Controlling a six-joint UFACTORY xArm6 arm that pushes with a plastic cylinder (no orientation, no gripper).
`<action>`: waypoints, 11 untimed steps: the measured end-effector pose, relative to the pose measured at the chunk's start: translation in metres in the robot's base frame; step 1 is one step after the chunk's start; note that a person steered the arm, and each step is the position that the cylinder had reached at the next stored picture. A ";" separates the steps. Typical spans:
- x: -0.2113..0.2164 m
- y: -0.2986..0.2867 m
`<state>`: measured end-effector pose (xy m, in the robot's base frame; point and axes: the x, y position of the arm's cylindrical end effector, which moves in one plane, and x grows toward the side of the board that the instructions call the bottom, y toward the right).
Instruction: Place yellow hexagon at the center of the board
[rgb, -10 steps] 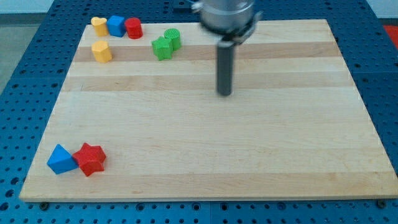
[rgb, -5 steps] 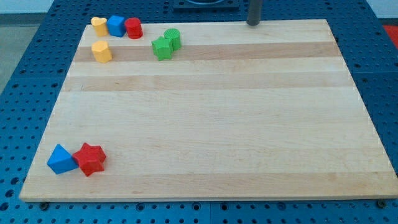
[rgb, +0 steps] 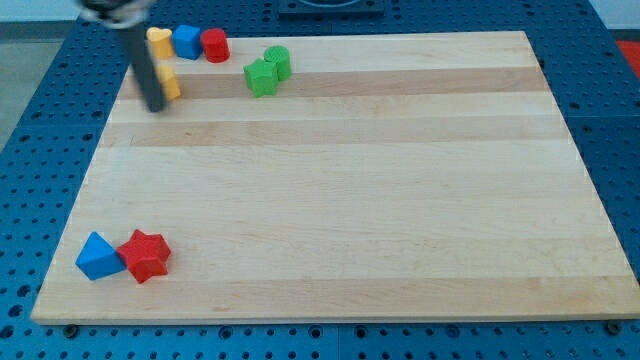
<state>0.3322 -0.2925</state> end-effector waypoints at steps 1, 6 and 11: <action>0.000 -0.012; -0.003 0.042; 0.030 0.152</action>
<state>0.3624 -0.1405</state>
